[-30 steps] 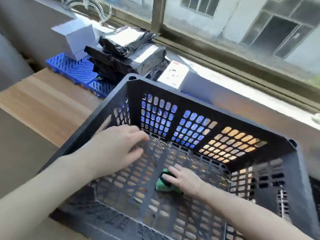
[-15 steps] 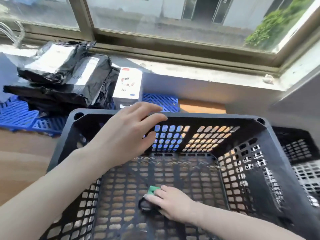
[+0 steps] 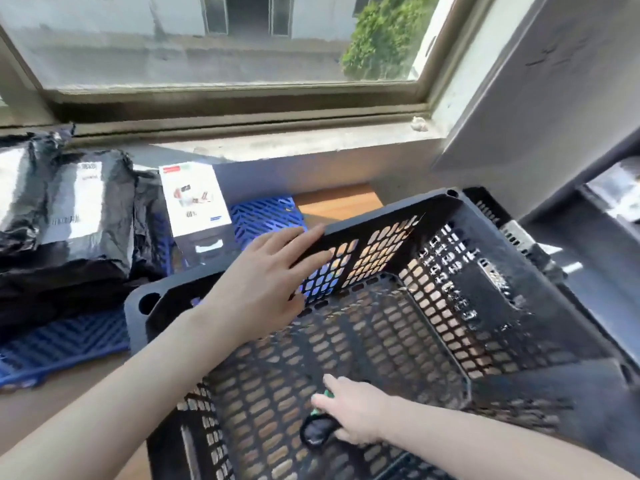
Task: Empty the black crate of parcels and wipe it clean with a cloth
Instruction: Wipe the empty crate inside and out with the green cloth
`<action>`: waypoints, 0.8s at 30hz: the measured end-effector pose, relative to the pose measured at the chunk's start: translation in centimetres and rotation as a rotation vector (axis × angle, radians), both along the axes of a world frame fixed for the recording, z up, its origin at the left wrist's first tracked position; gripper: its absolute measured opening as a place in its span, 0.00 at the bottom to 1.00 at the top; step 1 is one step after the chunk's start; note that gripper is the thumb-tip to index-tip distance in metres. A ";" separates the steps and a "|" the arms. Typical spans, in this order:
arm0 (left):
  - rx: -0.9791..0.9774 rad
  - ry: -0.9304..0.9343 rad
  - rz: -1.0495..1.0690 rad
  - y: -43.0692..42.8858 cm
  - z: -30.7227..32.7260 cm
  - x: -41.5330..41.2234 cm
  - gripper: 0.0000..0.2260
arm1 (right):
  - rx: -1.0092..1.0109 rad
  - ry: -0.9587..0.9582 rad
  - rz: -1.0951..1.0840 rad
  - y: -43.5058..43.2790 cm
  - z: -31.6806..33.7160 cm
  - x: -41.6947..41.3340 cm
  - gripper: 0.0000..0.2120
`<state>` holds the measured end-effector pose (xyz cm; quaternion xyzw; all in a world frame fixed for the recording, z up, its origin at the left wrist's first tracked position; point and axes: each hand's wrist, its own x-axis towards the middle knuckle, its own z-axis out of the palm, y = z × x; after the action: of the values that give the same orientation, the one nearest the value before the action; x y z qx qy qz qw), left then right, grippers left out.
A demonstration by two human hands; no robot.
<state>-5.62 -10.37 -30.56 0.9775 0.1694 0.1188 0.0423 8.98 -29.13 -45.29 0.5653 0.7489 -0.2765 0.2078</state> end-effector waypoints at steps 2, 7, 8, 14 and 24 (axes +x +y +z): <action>-0.007 -0.016 0.003 -0.3 0.0 0.1 0.27 | 0.013 -0.020 -0.018 0.8 0.4 -0.7 0.25; -0.079 -0.083 0.033 -0.1 0.2 0.5 0.24 | 0.227 -0.086 -0.212 3.1 0.1 -0.8 0.24; -0.082 -0.100 0.037 -0.1 0.2 0.7 0.24 | 0.276 -0.097 -0.293 3.6 -0.1 -0.6 0.24; 0.016 -0.169 -0.031 1.4 1.1 3.6 0.20 | 0.473 -0.131 -0.693 4.5 -2.3 -0.4 0.20; 0.013 -0.094 -0.508 3.5 1.6 14.3 0.23 | 0.642 -0.033 -0.579 4.3 -4.8 -5.6 0.18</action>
<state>8.67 -6.92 -28.97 0.9823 -0.0845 0.1506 0.0725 3.41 -24.84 -50.06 0.7923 0.6040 -0.0675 -0.0529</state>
